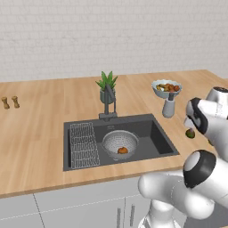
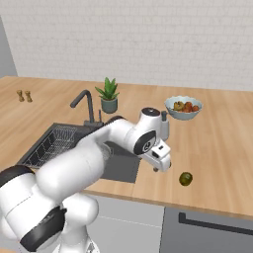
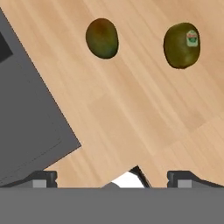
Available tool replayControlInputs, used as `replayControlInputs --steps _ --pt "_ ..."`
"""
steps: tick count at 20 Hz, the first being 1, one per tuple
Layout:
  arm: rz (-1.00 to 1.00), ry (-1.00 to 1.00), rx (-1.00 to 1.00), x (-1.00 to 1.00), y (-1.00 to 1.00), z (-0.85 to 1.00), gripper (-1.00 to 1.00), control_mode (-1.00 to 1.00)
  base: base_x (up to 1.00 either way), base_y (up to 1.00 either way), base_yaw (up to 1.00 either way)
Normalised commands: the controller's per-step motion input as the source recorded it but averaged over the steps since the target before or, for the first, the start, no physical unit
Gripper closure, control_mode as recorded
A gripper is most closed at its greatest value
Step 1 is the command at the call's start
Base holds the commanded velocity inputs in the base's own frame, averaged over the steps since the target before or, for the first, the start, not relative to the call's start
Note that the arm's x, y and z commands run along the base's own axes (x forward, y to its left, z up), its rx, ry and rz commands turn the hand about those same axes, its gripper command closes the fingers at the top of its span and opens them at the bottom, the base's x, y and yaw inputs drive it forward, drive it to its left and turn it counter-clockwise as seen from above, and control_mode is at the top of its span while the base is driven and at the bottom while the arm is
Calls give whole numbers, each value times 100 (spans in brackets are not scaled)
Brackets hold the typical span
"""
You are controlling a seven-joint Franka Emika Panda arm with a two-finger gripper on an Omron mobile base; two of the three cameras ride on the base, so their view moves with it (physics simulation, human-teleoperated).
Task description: Put the colander in the sink, put the kiwi, mango, peach in the colander, and turn on the sink faucet and pour water over the colander.
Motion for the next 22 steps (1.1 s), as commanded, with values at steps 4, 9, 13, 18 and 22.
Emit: replayControlInputs --steps 4,9,13,18,22 --pt "0 0 0 39 -8 -13 -100 -100 0 0 0" --pt "0 0 0 40 -19 -20 -100 -100 0 0 0" --pt "0 0 0 38 -21 -26 -100 -100 0 0 0" --pt "0 0 0 35 -15 -30 -100 -100 0 0 0" --pt "0 0 0 32 -17 -37 -100 -100 0 0 0"
